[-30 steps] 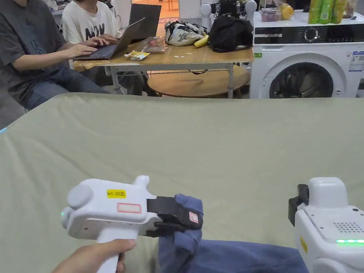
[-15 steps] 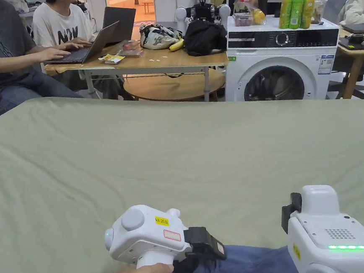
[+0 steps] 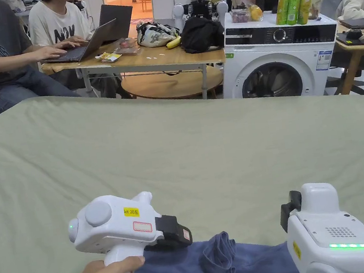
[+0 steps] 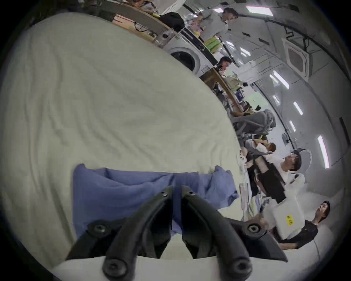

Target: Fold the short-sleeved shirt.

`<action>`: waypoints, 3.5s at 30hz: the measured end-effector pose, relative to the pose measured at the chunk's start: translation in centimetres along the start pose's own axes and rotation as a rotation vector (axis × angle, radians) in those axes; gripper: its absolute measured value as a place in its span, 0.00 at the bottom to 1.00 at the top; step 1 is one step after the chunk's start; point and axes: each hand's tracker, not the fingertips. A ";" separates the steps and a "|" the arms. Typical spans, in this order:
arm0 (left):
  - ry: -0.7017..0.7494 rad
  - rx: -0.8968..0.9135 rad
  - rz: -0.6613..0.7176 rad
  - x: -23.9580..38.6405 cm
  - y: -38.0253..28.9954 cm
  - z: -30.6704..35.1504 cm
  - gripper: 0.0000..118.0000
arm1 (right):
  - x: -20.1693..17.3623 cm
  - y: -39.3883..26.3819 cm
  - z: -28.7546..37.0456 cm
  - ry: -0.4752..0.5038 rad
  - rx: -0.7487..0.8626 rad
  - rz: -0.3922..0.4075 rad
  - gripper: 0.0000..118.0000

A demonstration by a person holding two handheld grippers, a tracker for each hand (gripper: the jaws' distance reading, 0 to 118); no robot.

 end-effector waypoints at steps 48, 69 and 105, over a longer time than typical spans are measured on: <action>-0.369 0.036 0.204 -14.9 -3.0 0.1 0.17 | 0.1 0.5 1.4 -0.008 0.088 -0.035 0.00; -0.206 0.196 0.138 -10.5 -2.4 13.1 0.04 | 1.1 1.0 1.2 -0.008 0.075 -0.019 0.00; 0.109 -0.163 -0.070 11.3 -0.7 -10.4 0.15 | 3.9 0.3 2.6 -0.063 0.048 -0.020 0.00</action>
